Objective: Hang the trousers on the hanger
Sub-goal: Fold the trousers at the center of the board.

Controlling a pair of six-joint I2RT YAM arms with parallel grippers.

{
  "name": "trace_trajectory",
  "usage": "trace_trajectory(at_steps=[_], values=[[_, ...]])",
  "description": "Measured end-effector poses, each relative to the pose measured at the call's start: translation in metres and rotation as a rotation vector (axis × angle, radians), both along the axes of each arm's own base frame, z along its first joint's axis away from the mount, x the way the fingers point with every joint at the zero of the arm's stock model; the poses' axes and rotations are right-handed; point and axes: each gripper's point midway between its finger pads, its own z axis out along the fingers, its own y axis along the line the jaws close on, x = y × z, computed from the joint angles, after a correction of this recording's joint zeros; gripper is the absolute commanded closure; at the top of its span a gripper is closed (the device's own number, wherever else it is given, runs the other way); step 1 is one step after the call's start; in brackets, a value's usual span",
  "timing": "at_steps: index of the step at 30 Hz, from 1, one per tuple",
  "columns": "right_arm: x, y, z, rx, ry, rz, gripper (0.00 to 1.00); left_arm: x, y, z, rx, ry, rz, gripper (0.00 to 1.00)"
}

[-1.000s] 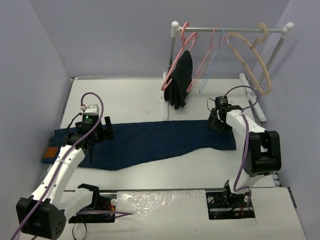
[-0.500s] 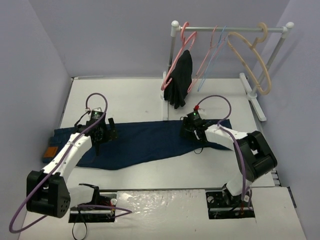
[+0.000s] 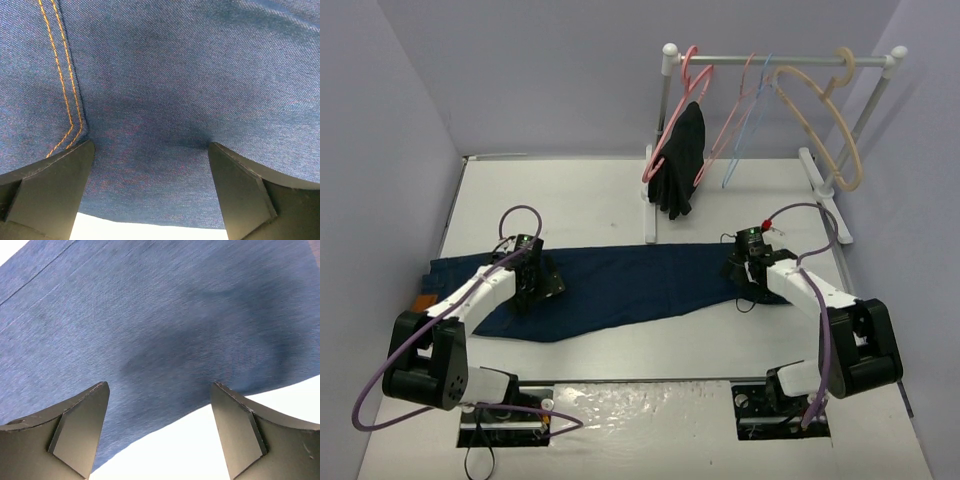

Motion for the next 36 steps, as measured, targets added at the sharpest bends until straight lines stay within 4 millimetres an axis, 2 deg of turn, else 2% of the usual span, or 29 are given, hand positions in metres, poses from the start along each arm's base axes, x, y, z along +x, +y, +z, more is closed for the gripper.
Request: trace_trajectory(at_steps=[5, 8, 9, 13, 16, 19, 21, 25, 28, 32, 36], values=[[0.003, -0.007, 0.014, -0.058, 0.01, 0.035, 0.22, 0.007, -0.001, 0.01, 0.004, -0.025, -0.018, 0.03], [0.012, 0.006, 0.028, -0.075, -0.023, 0.105, 0.22, 0.021, 0.001, 0.029, 0.021, -0.082, -0.038, 0.03], [0.015, 0.017, 0.035, -0.077, -0.042, 0.145, 0.22, 0.027, 0.002, 0.037, 0.029, -0.105, -0.04, 0.03], [0.026, 0.08, 0.062, -0.029, -0.14, 0.35, 0.22, 0.056, 0.007, 0.065, 0.047, -0.191, -0.029, 0.03], [0.027, 0.113, 0.066, -0.004, -0.169, 0.449, 0.23, 0.072, 0.008, 0.063, 0.052, -0.186, -0.015, 0.03], [0.029, 0.136, 0.051, -0.005, -0.151, 0.514, 0.23, 0.078, 0.008, 0.042, 0.058, -0.135, -0.014, 0.03], [0.028, 0.143, 0.033, -0.011, -0.114, 0.533, 0.22, 0.077, 0.005, 0.026, 0.049, -0.091, -0.007, 0.03], [0.019, 0.139, -0.003, -0.037, -0.022, 0.539, 0.21, 0.064, 0.0, -0.002, 0.022, -0.024, 0.012, 0.03], [0.01, 0.127, -0.018, -0.055, 0.009, 0.521, 0.21, 0.057, -0.007, -0.012, 0.009, -0.025, 0.023, 0.03], [0.013, 0.116, -0.018, -0.03, -0.004, 0.449, 0.21, 0.055, -0.02, -0.012, 0.004, -0.075, 0.03, 0.03], [0.016, 0.09, -0.018, -0.027, 0.011, 0.353, 0.21, 0.054, -0.039, -0.012, 0.007, -0.114, 0.041, 0.03]])
